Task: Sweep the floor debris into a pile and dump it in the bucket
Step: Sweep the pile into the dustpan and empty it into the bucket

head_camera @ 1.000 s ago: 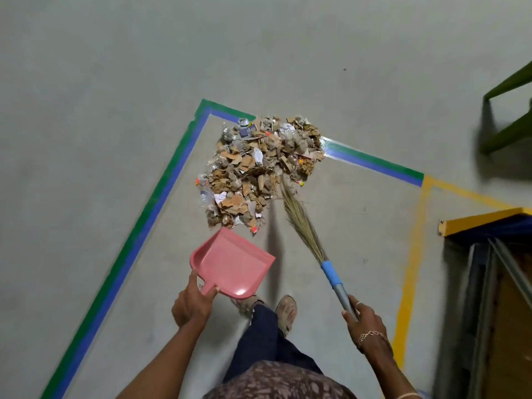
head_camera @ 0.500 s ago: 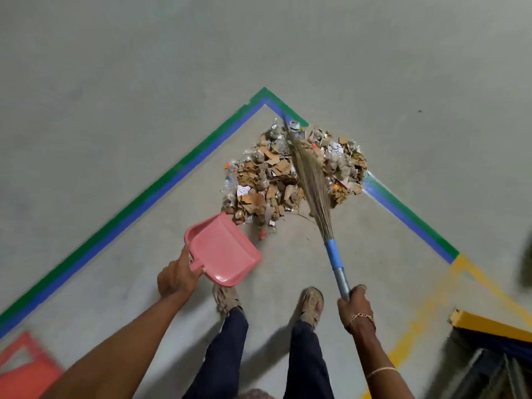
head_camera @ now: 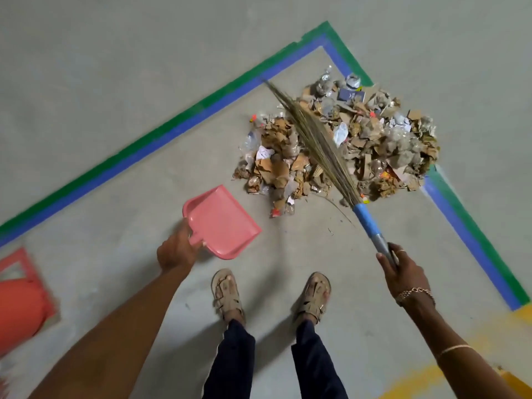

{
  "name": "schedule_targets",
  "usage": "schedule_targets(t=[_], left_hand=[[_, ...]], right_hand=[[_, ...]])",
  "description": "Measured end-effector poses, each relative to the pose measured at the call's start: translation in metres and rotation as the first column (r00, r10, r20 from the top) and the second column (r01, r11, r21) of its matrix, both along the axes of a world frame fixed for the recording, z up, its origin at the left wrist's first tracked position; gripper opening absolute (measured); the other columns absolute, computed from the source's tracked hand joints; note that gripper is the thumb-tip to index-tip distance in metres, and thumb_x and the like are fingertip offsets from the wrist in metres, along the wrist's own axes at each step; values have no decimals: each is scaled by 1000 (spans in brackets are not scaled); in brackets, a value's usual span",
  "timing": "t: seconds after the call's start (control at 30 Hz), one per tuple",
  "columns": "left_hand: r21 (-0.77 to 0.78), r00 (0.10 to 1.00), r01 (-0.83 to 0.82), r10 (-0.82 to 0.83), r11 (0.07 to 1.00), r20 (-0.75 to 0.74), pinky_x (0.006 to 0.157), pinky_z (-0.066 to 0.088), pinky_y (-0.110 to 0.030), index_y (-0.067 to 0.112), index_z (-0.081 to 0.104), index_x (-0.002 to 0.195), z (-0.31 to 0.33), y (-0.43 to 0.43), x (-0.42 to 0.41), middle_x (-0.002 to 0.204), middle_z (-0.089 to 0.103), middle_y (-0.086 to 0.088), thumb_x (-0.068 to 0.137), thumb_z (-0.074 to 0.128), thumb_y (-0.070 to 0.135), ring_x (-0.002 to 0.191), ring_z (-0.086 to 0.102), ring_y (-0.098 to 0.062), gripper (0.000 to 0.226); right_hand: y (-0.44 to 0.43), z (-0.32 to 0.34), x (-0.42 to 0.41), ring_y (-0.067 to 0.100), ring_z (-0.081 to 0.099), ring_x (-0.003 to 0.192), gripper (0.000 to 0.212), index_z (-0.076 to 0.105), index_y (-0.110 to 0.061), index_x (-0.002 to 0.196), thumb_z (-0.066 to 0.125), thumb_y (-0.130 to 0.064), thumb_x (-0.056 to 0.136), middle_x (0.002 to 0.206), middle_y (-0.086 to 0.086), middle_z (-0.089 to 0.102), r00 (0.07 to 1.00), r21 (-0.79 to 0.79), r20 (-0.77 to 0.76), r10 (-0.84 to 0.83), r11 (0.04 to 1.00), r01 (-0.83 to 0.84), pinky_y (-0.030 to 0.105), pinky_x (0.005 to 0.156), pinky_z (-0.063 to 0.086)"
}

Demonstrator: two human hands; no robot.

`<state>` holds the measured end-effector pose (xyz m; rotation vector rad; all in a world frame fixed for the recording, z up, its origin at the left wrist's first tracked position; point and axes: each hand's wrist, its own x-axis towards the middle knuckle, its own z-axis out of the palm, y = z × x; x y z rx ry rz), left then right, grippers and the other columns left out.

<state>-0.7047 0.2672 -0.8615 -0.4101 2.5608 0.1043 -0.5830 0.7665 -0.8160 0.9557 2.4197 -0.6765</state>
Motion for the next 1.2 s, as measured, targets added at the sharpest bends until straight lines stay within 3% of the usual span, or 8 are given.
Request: schedule_targets(t=[0.27,0.5,0.7,0.87,0.97,1.03,1.2], left_hand=[[-45,998,35,-37,998,-51,77,51,-43,28,44,135,-161,-21,-55,98,67,-16,85,71,53,88,66,-42,62],[-53,992,118,-119,992,-26,81,50,-42,32,38,138,-246,-40,-91,101,66,-15,86,60,68,91,65,-40,67],[-23,987,154,-155,988,-48,82,47,-43,29,38,135,-268,-39,-103,102,65,-17,88,58,67,94,63,-42,64],[50,989,128,-124,991,-77,81,46,-44,24,40,131,-270,-15,-113,101,66,-19,88,66,56,93,62,-43,60],[67,991,116,-111,991,-69,79,45,-42,24,42,134,-272,-5,-117,103,65,-19,89,66,54,96,62,-42,59],[80,994,86,-80,993,-80,75,43,-39,26,44,129,-276,-5,-121,101,66,-17,87,68,56,93,63,-41,56],[57,996,81,-78,995,-53,78,49,-41,26,42,138,-284,-11,-123,103,67,-16,83,75,46,95,64,-40,66]], right_hand=[[14,-156,-28,39,64,89,48,49,-31,138,54,-51,94,97,15,71,999,24,-45,31,999,-30,42,77,53],[0,-238,-32,39,65,96,51,53,-23,141,63,-40,93,105,17,71,998,20,-35,51,999,-50,36,78,47],[-18,-261,-9,31,65,72,52,54,-24,140,66,-37,91,76,4,65,999,-68,-14,52,996,-53,33,71,48],[-42,-255,14,19,59,64,49,57,-24,138,68,-33,91,72,-4,62,989,-134,2,145,981,-143,28,67,43],[-56,-251,27,15,64,70,48,57,-25,137,68,-33,91,81,-5,69,981,-202,12,192,962,-185,31,66,47],[-63,-246,33,6,64,69,49,57,-27,137,69,-33,90,82,-10,70,978,-266,1,210,943,-202,26,64,48],[-76,-224,54,5,64,69,46,56,-39,133,67,-37,89,79,-13,71,977,-328,-49,205,921,-210,15,63,48]])
